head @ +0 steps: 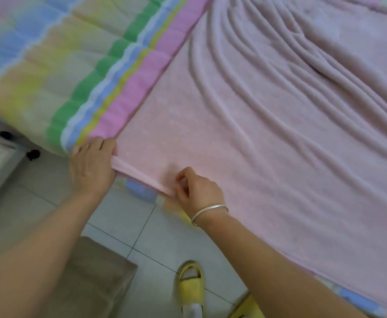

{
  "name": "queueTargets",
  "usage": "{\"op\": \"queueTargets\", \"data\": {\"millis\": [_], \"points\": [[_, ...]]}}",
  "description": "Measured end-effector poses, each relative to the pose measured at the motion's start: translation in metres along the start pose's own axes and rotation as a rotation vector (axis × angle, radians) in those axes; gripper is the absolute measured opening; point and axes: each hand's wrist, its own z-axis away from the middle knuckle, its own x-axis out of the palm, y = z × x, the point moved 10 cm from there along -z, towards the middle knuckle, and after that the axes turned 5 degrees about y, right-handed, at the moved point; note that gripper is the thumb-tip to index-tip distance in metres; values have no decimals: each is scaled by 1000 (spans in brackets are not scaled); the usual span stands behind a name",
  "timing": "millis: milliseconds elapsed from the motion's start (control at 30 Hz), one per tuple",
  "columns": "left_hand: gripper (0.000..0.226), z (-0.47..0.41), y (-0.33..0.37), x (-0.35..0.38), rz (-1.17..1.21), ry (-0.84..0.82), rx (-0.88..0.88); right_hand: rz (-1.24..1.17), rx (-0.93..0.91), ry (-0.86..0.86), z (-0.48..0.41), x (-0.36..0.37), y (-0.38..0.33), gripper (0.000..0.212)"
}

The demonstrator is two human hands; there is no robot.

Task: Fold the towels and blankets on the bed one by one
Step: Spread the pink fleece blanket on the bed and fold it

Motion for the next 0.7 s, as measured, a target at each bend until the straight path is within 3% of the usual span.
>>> {"op": "queueTargets", "data": {"millis": [167,300,367,467,533,700], "points": [[27,12,1,8,-84,14,178,-2,26,-13,11,13,4,25],[40,22,6,16,-55,3,189,-50,20,-25,19,9,9,27],[52,35,5,14,-9,-12,100,-77,21,51,21,-6,16,26],[52,47,11,2,133,22,-177,-2,-58,368,28,-55,35,34],[49,46,42,-4,213,62,-250,183,-77,446,28,-73,65,50],[53,27,190,-8,379,4,-116,498,32,271,48,-98,188,58]]}}
